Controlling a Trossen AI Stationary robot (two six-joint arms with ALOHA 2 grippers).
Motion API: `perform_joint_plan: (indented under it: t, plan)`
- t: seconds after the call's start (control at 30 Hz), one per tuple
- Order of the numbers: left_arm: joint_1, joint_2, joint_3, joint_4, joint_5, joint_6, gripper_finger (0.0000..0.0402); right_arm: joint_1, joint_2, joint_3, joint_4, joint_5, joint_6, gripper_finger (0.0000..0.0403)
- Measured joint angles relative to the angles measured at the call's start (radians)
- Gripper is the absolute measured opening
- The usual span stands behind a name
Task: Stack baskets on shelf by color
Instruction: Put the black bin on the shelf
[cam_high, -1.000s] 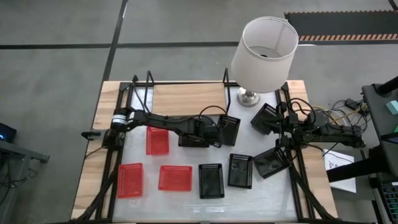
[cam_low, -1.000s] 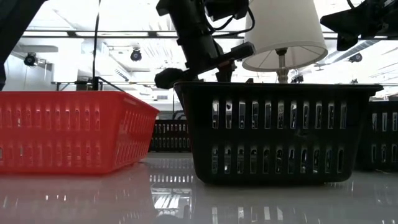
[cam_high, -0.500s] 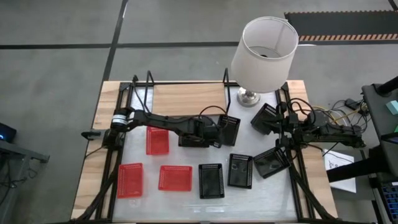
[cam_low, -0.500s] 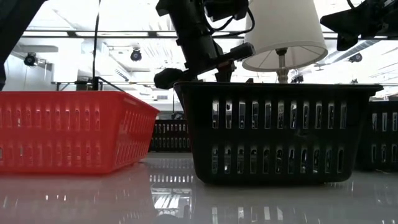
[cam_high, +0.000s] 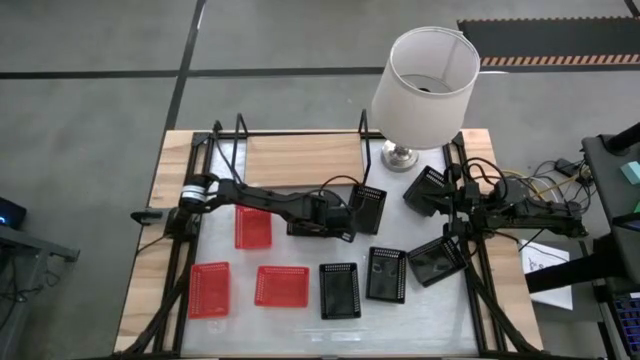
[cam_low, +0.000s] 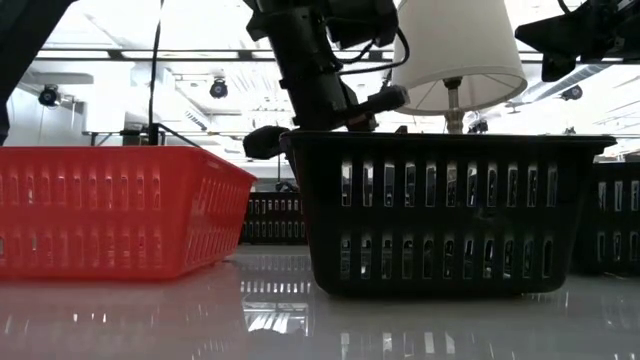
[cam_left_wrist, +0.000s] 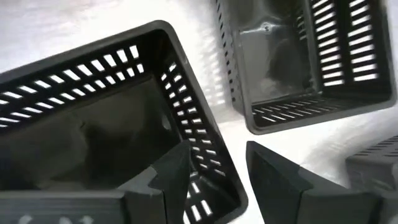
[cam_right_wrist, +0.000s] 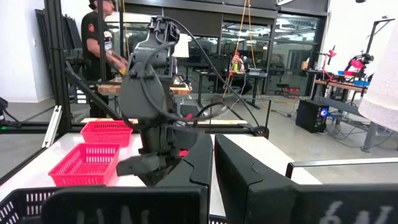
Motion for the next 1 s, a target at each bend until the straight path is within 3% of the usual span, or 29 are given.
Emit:
perform_joint_plan:
  t: [0.33, 0.7, 1.0]
  plan:
    - [0.0, 0.023, -0.002, -0.006, 0.001, 0.0, 0.0119, 0.0, 0.0, 0.0, 0.001, 0.0, -0.002, 0.0011]
    - [-0.009, 0.023, -0.002, -0.013, 0.01, -0.033, 0.0011, 0.0, 0.0, 0.0, 0.001, 0.0, -0.001, 0.0011]
    - [-0.045, -0.034, 0.0, -0.097, 0.017, 0.02, 0.0002, 0.0, 0.0, 0.0, 0.001, 0.001, -0.003, 0.0011]
